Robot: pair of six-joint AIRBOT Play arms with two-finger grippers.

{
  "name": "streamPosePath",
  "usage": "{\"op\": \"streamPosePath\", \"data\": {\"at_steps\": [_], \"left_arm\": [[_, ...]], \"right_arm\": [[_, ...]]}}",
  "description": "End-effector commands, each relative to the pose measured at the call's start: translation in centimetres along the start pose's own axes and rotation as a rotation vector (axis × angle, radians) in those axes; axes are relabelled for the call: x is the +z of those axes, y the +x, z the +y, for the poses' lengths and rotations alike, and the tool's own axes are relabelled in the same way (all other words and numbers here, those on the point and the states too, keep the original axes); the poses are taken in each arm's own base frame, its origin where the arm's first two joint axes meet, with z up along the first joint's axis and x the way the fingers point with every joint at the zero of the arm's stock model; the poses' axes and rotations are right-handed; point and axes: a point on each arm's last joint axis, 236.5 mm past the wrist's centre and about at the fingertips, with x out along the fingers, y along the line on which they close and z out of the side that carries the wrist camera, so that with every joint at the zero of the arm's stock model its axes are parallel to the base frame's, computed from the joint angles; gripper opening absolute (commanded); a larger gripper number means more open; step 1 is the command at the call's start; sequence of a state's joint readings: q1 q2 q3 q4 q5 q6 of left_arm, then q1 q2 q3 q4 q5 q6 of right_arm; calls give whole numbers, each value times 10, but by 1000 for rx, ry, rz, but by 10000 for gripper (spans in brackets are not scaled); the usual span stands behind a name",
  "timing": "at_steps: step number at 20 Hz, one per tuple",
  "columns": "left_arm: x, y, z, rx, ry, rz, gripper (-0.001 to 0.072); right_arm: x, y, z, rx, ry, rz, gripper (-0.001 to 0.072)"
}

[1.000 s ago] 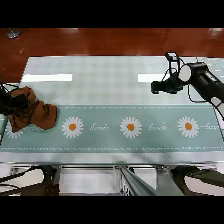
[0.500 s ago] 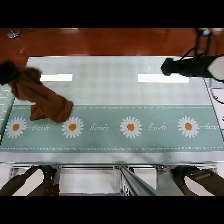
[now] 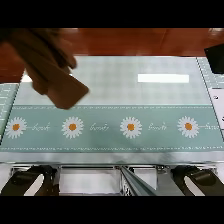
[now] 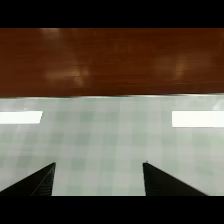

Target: Fold the shirts.

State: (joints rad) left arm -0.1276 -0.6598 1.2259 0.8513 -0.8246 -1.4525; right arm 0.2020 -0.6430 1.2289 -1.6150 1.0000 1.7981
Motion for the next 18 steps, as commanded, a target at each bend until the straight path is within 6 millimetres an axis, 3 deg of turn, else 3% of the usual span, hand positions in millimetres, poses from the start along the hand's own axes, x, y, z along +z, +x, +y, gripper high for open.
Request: {"op": "streamPosePath", "data": {"at_steps": [1,2,4,6,9,11,12,13,15,16,18], "left_arm": [[-56,37,-55,-198,-51,93,25],[-81,50,-57,-212,-64,140,25],[-155,75,-54,-212,-87,313,25],[-232,90,-33,-164,-104,487,25],[-328,83,29,-10,-132,715,26],[-364,57,67,75,-126,885,32],[-375,41,83,113,-119,975,209],[-381,23,97,152,-132,1054,694],[-362,1,133,267,-139,1115,703],[-337,2,154,334,-157,1059,703],[-281,13,198,445,-204,846,701]], "right_arm": [[-11,-19,-2,-3,-1,32,621],[-21,-16,-1,1,-7,64,621],[-49,-4,-7,-13,-30,148,621],[-87,15,-6,0,-11,241,621],[-164,50,7,66,77,416,620],[-201,72,0,44,89,484,621],[-213,83,-5,28,85,506,621],[-218,92,-4,24,105,522,621],[-219,103,7,67,134,525,621],[-215,107,0,49,99,513,622],[-214,105,-56,-133,152,512,622]]}}
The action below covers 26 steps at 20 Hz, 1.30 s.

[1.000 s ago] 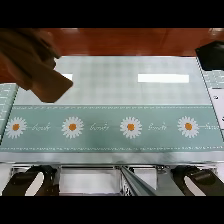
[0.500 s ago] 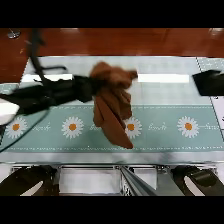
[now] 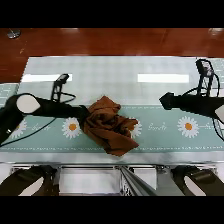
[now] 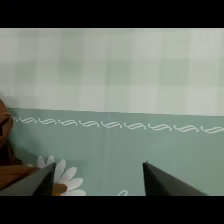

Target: Fold the shirts.

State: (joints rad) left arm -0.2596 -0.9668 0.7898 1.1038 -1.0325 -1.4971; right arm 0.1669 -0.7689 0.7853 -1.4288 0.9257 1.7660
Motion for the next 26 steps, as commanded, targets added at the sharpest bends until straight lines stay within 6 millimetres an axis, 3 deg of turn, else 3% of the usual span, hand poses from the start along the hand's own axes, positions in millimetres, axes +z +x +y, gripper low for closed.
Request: {"op": "streamPosePath", "data": {"at_steps": [1,2,3,4,6,7,9,11,15,16,17,18,22,26], "left_arm": [[37,-43,78,131,-226,-141,701],[33,-38,90,107,-317,-144,700],[20,-25,92,60,-358,-100,699],[2,-5,80,-33,-344,-30,698],[-28,23,43,-244,-226,70,699],[-41,32,29,-322,-159,111,698],[-59,45,20,-374,-100,187,698],[-64,58,14,-392,-39,208,698],[-40,87,25,-282,-66,109,695],[-37,90,26,-264,-64,93,624],[-36,92,26,-260,-58,91,377],[-37,91,23,-269,-51,98,36],[-38,80,6,-333,-22,141,26],[-34,77,3,-341,-15,138,26]], "right_arm": [[-7,5,-69,-181,137,38,622],[-27,6,-91,-217,195,97,622],[-54,15,-99,-208,224,171,621],[-83,24,-94,-161,256,248,621],[-131,39,-50,32,314,376,621],[-144,43,-28,117,342,407,621],[-163,45,-2,189,347,456,621],[-170,47,11,195,293,470,621],[-173,50,32,205,273,458,621],[-174,50,36,209,268,458,621],[-178,51,40,214,263,471,621],[-184,52,44,219,256,496,621],[-218,60,76,282,228,628,621],[-233,79,119,378,277,662,621]]}}
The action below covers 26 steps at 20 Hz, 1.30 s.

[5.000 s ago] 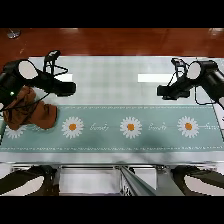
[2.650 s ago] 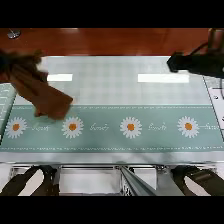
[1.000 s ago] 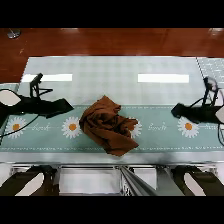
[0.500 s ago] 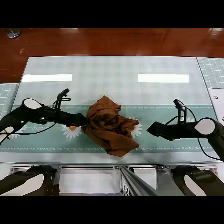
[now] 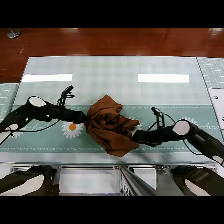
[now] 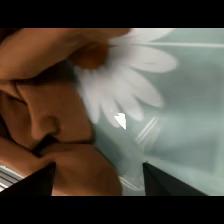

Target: Fold the shirts.

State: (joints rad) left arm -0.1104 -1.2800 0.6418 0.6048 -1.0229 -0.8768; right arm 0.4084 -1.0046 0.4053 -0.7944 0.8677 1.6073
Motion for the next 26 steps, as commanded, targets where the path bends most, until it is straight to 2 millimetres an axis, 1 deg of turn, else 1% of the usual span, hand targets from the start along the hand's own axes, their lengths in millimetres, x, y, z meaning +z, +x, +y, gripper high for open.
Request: {"op": "streamPosePath", "data": {"at_steps": [1,3,4,5,6,7,8,9,10,11,12,13,14,15,16,17,18,19,20,21,22,23,24,26], "left_arm": [[1,-1,-5,-15,6,7,26],[1,-1,-6,-16,-22,8,26],[2,-3,-7,-17,-24,4,26],[7,-8,-12,-26,-11,-3,26],[16,-16,-19,-39,10,-17,26],[31,-31,-28,-47,28,-52,26],[50,-50,-37,-46,49,-107,26],[75,-77,-48,-35,62,-192,26],[103,-110,-64,-22,84,-295,26],[129,-144,-82,-5,117,-406,26],[154,-181,-103,13,160,-525,26],[176,-222,-131,28,221,-650,25],[189,-260,-164,29,285,-751,26],[192,-293,-196,25,353,-824,26],[189,-325,-231,27,437,-893,26],[182,-353,-258,40,498,-955,26],[171,-382,-284,70,557,-1019,26],[157,-406,-302,115,603,-1076,26],[142,-429,-314,179,623,-1131,26],[125,-448,-321,237,628,-1179,26],[105,-465,-327,289,631,-1228,26],[85,-478,-335,319,642,-1271,26],[62,-488,-346,338,669,-1310,26],[22,-499,-368,336,725,-1364,26]], "right_arm": [[-5,28,35,118,18,39,621],[-8,37,59,180,-16,70,616],[-13,40,68,191,-45,98,505],[-18,38,78,209,-107,130,45],[-16,30,90,238,-167,135,25],[-5,16,103,255,-225,115,25],[15,-4,112,245,-278,62,25],[47,-33,119,210,-316,-36,25],[88,-74,124,156,-345,-173,25],[127,-122,128,106,-357,-327,25],[165,-182,135,62,-361,-497,25],[188,-236,142,39,-355,-628,25],[195,-287,159,57,-370,-717,25],[189,-327,180,71,-434,-772,25],[173,-363,202,69,-515,-824,25],[152,-393,221,70,-591,-865,25],[128,-416,235,65,-660,-898,25],[106,-435,241,43,-712,-934,25],[83,-453,240,7,-740,-975,25],[61,-466,236,-21,-756,-1012,25],[41,-475,233,-40,-770,-1037,25],[21,-481,229,-51,-777,-1055,25],[1,-486,227,-54,-786,-1071,25],[-25,-490,217,-75,-781,-1086,25]]}}
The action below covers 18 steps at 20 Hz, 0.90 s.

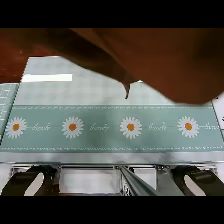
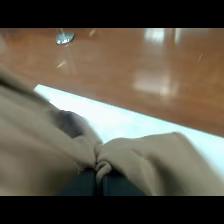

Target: Fold the shirts.

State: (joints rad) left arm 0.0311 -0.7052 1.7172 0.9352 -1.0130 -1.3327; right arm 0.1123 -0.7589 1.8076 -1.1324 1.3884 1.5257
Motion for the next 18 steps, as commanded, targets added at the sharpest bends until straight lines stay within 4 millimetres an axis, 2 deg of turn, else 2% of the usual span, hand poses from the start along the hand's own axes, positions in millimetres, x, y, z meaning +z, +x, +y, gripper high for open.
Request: {"op": "streamPosePath", "data": {"at_steps": [1,3,5,7,9,11,13,15,18], "left_arm": [[34,-71,-28,60,87,-118,26],[18,-75,-30,65,97,-57,26],[-16,-57,-18,61,40,59,26],[-71,-25,6,66,-39,214,26],[-142,12,34,72,-147,385,26],[-210,48,56,50,-238,510,26],[-270,84,79,66,-301,591,26],[-319,116,85,51,-327,669,26],[-382,158,80,38,-369,749,26]], "right_arm": [[-20,-57,7,-75,-30,13,25],[-50,-57,-2,-108,8,124,26],[-95,-40,-7,-94,71,288,25],[-147,-13,-9,-46,151,445,25],[-205,21,-17,-13,252,568,25],[-257,63,-32,-15,361,615,25],[-301,107,-62,-79,453,597,25],[-331,145,-98,-180,541,560,25],[-340,203,-146,-277,633,460,26]]}}
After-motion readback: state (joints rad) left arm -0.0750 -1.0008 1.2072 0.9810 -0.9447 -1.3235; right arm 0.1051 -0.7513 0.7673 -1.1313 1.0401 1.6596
